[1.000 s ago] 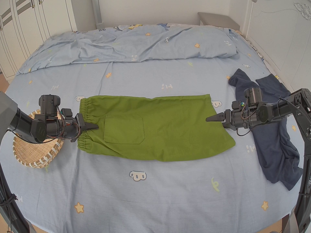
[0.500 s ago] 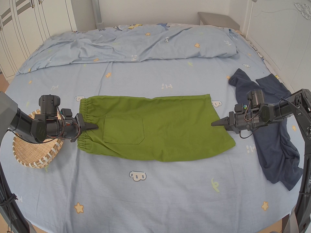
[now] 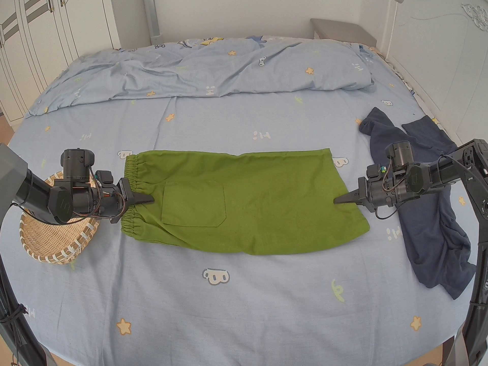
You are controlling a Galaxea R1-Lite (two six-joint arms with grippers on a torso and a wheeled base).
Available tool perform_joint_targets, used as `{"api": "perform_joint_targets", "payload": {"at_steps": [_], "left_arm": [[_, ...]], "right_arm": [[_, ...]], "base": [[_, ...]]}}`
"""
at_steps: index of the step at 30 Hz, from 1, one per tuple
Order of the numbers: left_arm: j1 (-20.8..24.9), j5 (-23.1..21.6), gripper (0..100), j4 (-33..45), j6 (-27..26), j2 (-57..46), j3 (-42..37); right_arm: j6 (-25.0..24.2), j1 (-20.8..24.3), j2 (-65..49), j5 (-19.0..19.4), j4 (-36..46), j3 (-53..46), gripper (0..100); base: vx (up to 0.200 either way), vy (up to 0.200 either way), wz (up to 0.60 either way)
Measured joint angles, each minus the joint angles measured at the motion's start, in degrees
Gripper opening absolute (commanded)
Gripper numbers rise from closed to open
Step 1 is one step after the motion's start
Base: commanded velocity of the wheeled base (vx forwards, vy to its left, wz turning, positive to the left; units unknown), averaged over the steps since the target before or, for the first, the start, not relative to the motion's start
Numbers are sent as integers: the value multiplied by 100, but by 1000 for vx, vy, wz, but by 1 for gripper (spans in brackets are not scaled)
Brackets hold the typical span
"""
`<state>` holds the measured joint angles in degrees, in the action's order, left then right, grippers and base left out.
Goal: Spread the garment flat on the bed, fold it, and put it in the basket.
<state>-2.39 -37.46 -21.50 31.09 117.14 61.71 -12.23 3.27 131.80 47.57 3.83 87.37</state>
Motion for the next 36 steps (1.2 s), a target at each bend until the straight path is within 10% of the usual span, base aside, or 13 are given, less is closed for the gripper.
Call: {"api": "perform_joint_targets", "payload": {"at_steps": [17,36], "left_arm": [[-188,-83,0,2003,-262,-405,350],[-267,-33,0,2278,-1292,-1714,-2315]], "right_arm": [[96,-245,-1369,-55,2148,-201,0],[293,0,-2601,-321,791,-3788,0]], "base": [[0,0,0],[0,0,0]]}}
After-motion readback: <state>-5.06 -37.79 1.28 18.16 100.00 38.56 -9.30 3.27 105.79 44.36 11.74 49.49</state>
